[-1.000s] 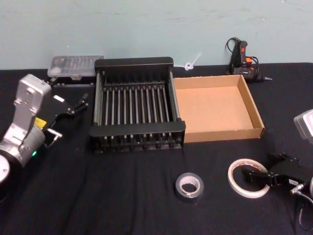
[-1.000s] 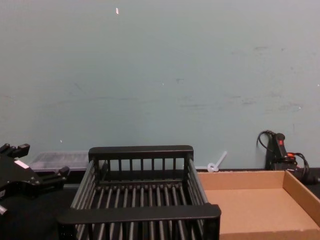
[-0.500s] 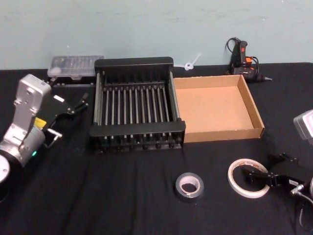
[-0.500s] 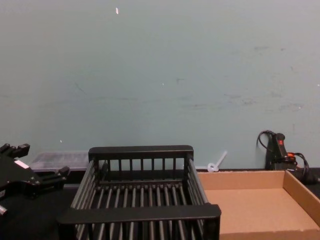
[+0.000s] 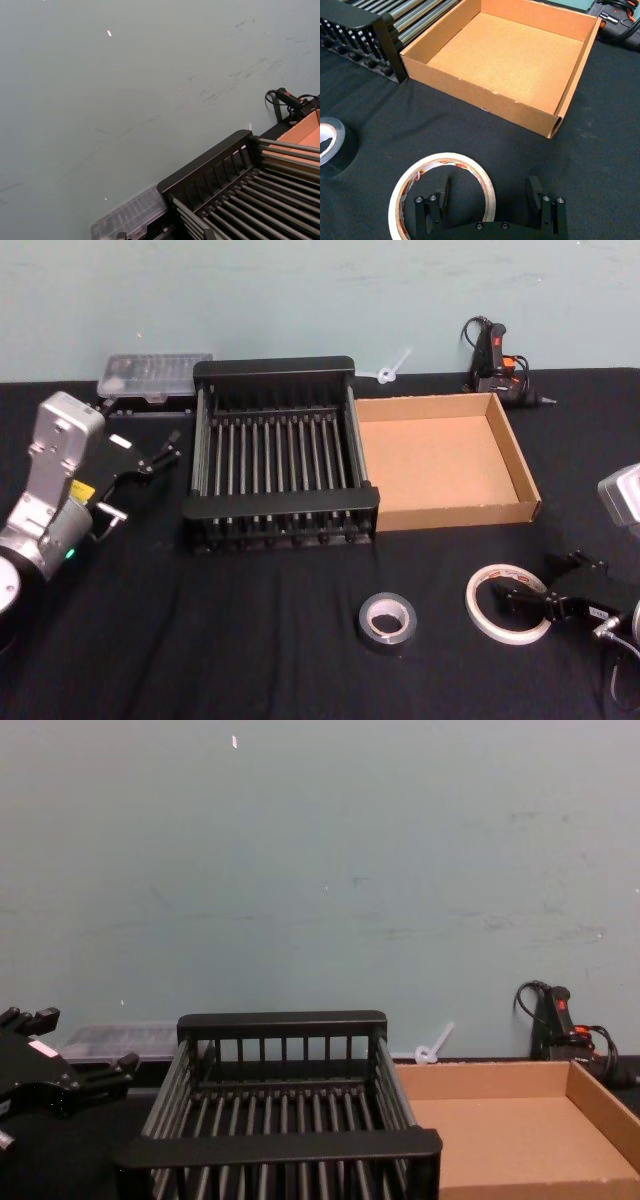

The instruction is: Pick up the white tape and place it into the black box , Pick up the silver tape and place it into the brown box.

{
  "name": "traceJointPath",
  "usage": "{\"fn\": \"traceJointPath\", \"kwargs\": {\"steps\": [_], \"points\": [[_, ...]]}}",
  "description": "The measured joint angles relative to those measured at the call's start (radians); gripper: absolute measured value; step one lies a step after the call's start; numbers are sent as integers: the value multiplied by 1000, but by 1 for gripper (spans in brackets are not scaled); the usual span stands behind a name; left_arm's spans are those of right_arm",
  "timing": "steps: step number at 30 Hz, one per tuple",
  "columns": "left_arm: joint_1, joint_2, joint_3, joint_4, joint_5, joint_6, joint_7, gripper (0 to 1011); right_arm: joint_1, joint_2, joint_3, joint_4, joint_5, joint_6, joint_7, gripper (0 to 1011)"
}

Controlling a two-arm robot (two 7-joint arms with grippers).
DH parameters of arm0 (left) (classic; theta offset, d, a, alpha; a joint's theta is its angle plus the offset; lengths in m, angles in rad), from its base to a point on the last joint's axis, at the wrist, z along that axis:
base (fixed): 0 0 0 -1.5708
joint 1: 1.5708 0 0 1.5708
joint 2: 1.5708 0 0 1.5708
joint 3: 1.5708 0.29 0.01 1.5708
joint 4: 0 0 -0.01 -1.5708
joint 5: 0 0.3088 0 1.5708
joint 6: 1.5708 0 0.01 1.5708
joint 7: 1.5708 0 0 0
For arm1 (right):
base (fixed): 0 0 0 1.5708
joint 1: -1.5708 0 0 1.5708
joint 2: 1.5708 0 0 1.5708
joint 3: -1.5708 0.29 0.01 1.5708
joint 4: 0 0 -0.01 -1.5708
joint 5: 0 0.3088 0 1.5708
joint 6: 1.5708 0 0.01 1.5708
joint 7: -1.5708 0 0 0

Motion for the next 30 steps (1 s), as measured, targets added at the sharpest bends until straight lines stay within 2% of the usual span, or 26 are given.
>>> {"fn": "traceJointPath", "kwargs": {"steps": [30], "points": [[0, 0, 0, 0, 0, 0, 0, 1001, 5, -4, -4, 7, -5, 7, 9, 1002]]}}
